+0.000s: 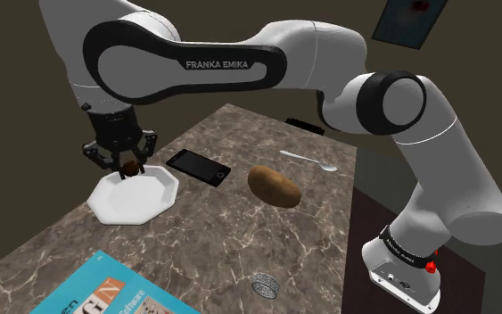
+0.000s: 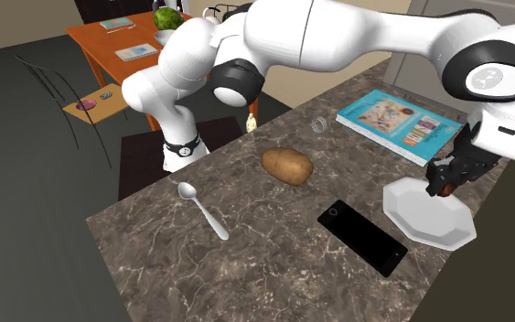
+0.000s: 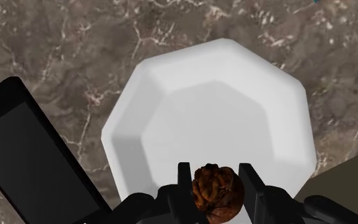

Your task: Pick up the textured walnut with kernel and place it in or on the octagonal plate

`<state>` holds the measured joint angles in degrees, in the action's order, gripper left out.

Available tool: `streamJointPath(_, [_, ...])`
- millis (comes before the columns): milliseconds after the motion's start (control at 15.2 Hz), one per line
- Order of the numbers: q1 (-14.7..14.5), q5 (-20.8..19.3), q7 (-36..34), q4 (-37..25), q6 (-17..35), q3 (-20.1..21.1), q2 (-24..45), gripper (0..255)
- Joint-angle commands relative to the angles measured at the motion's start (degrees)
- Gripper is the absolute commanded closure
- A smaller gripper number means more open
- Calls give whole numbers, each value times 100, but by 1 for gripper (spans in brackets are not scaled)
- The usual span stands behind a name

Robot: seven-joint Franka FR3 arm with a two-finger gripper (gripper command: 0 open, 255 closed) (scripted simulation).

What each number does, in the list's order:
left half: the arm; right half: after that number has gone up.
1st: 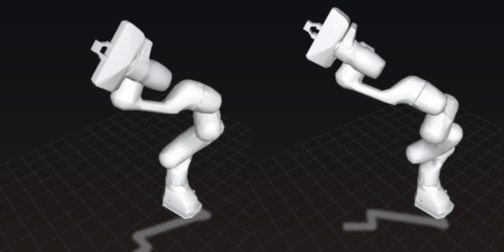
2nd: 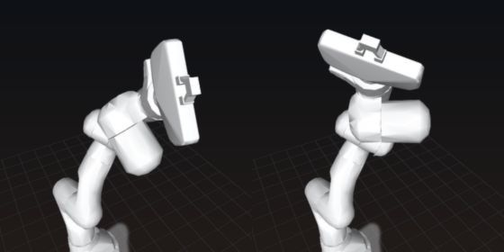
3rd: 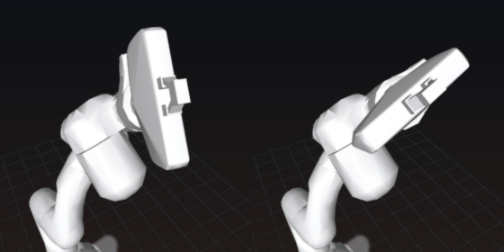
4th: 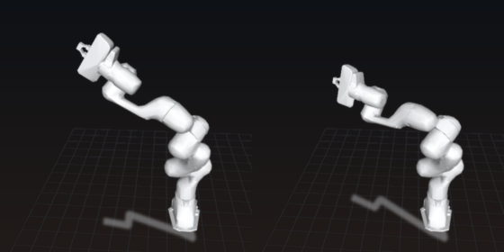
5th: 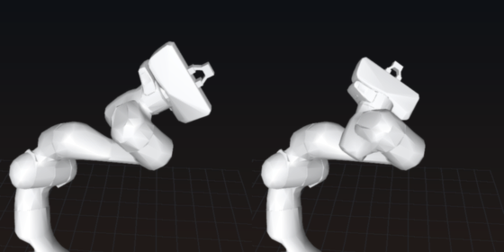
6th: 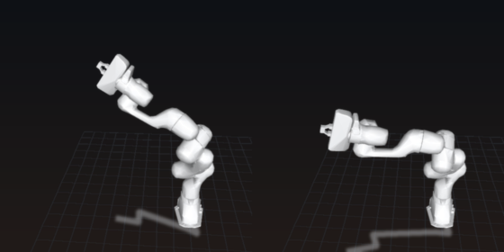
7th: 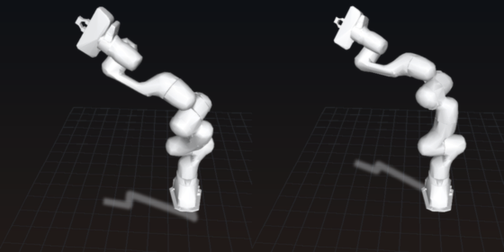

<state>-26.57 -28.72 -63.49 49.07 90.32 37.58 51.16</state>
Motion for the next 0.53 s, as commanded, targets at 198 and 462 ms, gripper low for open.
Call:
streamJointPath(198, [140, -19, -83, 451, 396, 4, -1, 255])
streamJointPath(462, [227, -45, -142, 758, 686, -3, 20, 255])
